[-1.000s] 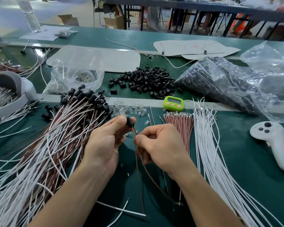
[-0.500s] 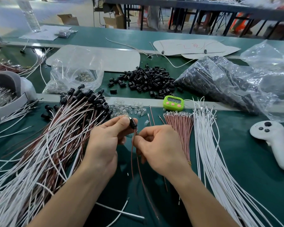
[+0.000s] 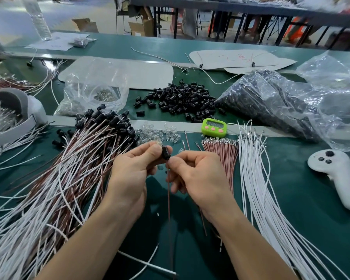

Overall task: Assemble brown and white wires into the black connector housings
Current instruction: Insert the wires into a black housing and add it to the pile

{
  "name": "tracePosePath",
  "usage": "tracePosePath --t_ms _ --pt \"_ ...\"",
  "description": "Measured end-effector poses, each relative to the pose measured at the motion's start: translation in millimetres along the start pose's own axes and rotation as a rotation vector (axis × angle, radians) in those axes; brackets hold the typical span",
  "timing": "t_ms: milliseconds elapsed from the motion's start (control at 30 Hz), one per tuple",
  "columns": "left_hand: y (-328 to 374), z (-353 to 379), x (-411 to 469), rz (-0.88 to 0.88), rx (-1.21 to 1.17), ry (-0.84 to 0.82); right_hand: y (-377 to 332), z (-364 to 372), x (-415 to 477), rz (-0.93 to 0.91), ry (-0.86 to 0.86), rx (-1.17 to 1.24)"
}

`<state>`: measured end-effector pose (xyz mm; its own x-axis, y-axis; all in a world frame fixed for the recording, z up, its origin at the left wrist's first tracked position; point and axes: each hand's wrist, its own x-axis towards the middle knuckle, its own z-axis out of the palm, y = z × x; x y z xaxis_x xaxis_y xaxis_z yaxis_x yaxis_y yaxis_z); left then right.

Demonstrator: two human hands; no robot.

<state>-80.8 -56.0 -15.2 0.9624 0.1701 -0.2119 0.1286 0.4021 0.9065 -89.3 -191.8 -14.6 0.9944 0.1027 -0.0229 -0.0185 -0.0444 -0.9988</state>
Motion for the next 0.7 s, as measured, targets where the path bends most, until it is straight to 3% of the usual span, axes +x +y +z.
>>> tracePosePath --t_ms 67,167,267,500,567,700 --pt "3 -2 2 -0.003 -0.005 -0.026 -1 -3 1 -0.032 0.034 -0.087" --pt "4 -4 3 0.004 0.058 -0.094 -2 -10 3 -0.148 0.240 -0.259" --pt "1 -6 1 -0.002 0.170 -0.217 -4 -12 4 -0.111 0.156 -0.182" --pt "0 -6 -2 -0.051 0.296 -0.359 -15 -16 6 0.063 0.076 0.201" --pt "-1 -4 -4 -0.068 0.277 -0.343 -20 -22 6 0.135 0.154 0.336" --pt "1 -3 -4 -0.082 0.275 -0.326 -38 -66 13 0.112 0.497 0.683"
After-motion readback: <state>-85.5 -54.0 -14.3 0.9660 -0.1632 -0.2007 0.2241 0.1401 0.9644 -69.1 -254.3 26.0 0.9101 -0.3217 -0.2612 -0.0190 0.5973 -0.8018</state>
